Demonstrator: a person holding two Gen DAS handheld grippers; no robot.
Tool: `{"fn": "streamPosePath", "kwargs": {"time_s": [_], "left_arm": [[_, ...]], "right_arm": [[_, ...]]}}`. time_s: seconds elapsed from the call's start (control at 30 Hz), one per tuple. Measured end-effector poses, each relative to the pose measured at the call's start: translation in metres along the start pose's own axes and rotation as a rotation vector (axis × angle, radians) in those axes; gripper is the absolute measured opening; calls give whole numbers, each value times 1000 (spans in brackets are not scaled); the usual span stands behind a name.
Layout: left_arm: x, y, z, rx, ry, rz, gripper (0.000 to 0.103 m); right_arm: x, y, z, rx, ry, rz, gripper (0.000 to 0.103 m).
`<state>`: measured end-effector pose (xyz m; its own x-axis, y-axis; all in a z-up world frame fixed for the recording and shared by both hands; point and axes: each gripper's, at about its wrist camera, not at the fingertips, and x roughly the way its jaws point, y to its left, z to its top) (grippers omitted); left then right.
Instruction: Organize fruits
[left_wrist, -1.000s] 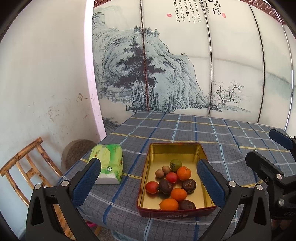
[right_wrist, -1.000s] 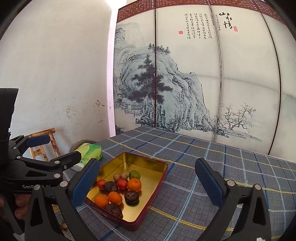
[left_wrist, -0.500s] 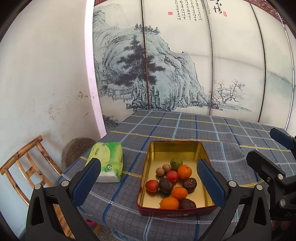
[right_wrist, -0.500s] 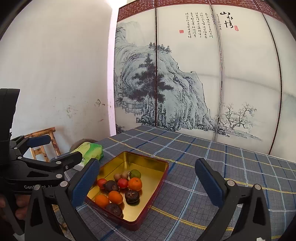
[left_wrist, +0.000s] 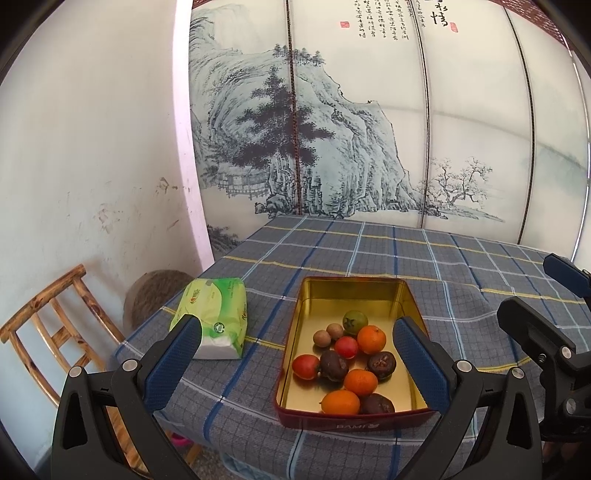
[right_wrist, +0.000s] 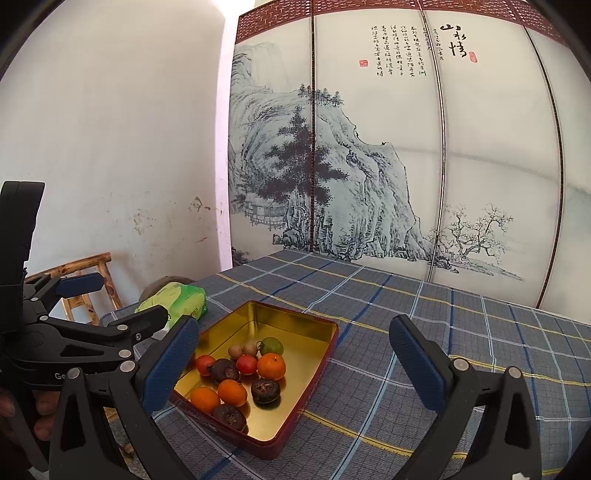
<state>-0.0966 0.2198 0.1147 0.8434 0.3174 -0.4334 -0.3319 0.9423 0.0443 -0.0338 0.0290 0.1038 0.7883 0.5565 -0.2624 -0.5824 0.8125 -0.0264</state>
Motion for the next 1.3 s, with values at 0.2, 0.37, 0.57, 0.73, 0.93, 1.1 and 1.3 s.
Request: {"fn": "streamPosePath", "kwargs": {"time_s": [0.2, 0.37, 0.57, 0.73, 0.93, 1.1, 1.3], "left_arm": [[-1, 0, 0, 0, 1, 6, 103], [-2, -1, -2, 0, 4, 8, 103], [-1, 2, -1, -4, 8, 9, 103], [-3, 3, -5, -8, 12, 12, 103], [-1, 4, -8, -12, 17, 13, 103], [1, 5, -7, -13, 17, 12, 103], [1, 6, -5, -14, 19, 13, 103]], "right_arm": [[0, 0, 0, -1, 3, 1, 102], [2, 3, -4, -5, 11, 5, 102], [5, 3, -4, -10, 20, 9, 102], [6, 3, -6, -10, 24, 10, 102], [8, 5, -8, -17, 26, 15, 102], [9, 7, -9, -16, 30, 15, 102], [9, 10, -12, -22, 35, 22, 102]]}}
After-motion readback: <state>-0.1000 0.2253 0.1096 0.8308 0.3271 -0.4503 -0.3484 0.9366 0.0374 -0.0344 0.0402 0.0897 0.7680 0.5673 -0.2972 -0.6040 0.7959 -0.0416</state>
